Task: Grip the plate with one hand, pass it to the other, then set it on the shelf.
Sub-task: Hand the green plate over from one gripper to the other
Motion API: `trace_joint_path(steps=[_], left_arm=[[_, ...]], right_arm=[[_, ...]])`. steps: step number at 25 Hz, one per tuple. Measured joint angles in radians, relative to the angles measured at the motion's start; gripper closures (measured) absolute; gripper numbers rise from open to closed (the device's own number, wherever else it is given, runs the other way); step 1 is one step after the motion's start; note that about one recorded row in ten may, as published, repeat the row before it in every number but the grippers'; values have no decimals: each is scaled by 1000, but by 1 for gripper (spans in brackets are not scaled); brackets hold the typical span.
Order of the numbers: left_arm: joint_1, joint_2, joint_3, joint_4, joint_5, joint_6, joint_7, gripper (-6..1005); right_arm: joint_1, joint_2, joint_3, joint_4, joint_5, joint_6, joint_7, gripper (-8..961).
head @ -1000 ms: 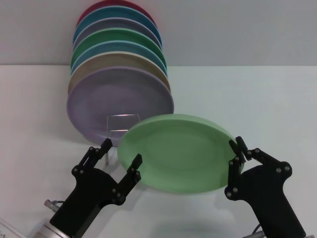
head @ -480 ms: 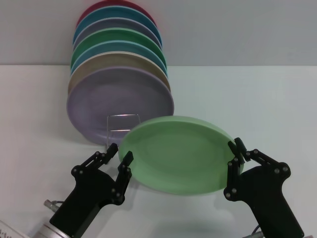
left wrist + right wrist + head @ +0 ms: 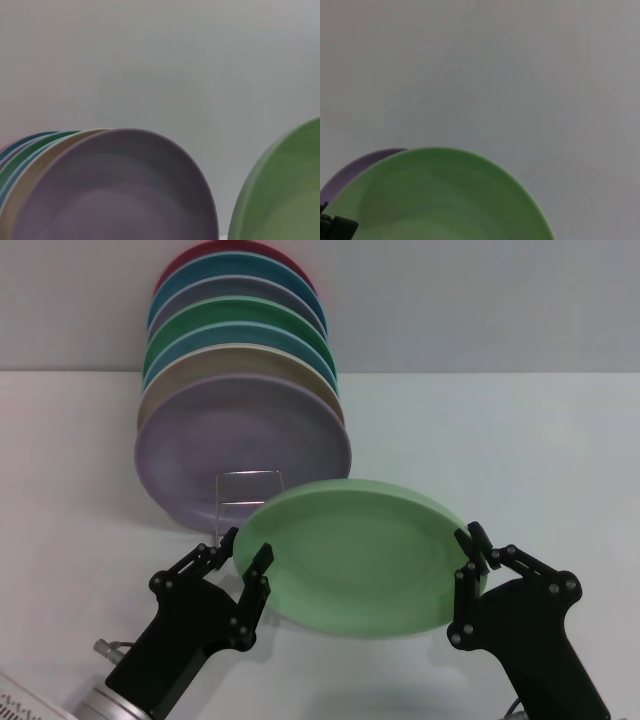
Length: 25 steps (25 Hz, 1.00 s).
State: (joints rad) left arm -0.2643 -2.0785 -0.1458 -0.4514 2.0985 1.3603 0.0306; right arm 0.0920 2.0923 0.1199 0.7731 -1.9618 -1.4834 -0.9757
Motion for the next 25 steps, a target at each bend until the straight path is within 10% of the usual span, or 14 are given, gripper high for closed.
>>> trace_joint_path(steps=[25], left_arm=[[0,0,-14,-6,-2,-6,0,804]], right_arm=[[0,0,0,0,0,-6,-12,895]])
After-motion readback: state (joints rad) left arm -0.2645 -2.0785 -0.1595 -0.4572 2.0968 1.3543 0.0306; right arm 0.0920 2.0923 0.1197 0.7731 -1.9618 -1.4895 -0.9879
